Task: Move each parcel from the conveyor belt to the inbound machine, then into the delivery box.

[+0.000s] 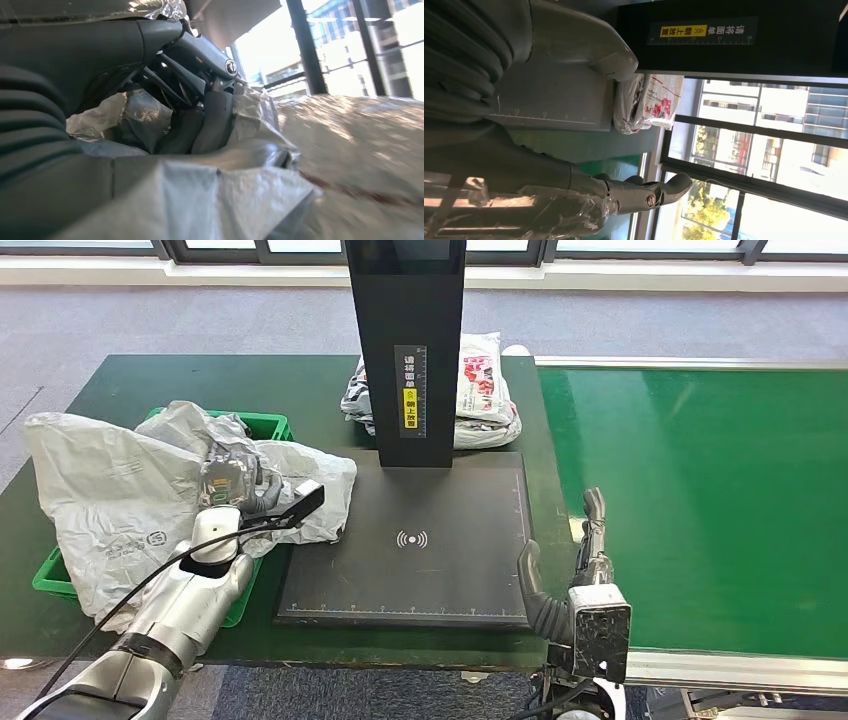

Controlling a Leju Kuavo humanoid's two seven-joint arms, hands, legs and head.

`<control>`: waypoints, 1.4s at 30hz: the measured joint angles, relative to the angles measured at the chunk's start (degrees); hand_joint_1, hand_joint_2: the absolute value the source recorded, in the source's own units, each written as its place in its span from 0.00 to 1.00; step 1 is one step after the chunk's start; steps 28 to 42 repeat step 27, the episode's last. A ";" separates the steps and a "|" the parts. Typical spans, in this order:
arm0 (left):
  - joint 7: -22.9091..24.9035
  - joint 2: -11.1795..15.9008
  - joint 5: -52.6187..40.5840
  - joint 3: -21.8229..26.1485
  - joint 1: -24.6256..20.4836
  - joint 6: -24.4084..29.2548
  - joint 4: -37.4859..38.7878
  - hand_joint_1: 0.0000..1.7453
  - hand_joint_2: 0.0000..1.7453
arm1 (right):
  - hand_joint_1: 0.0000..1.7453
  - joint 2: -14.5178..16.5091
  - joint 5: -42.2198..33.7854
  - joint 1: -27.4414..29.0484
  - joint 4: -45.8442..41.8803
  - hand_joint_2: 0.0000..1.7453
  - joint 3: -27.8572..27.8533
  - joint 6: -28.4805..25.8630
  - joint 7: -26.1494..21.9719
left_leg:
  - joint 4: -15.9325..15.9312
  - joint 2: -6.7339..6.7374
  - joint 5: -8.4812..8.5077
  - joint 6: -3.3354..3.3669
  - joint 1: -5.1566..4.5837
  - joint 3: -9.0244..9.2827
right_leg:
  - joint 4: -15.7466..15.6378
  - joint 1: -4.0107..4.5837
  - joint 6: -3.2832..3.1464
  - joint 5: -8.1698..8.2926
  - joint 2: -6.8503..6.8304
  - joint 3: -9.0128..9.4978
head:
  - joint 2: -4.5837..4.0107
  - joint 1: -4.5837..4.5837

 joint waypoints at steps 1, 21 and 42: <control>1.30 0.04 0.01 0.51 0.08 1.18 -0.41 0.00 0.00 | 0.00 0.03 0.12 0.21 -0.20 1.00 0.00 0.00 0.06 | 0.00 -0.01 0.00 0.00 0.01 0.00 | 0.00 0.01 0.00 0.00 -0.01 0.00 | 0.00 0.00; 3.30 -0.28 0.00 10.37 11.11 15.52 -32.98 0.00 0.00 | 0.00 0.75 2.03 1.75 -1.20 1.00 0.00 -0.24 1.09 | -0.01 -0.11 -0.04 0.06 0.02 -0.14 | -0.01 0.03 0.00 -0.04 -0.09 -0.06 | 0.00 0.00; 3.03 -0.47 0.00 11.03 11.94 15.74 -35.41 0.00 0.00 | 0.00 0.98 2.04 1.75 -1.20 1.00 0.00 -0.24 1.09 | -0.01 -0.12 -0.03 0.05 0.02 -0.14 | -0.01 0.07 -0.01 -0.04 -0.09 -0.06 | 0.00 0.00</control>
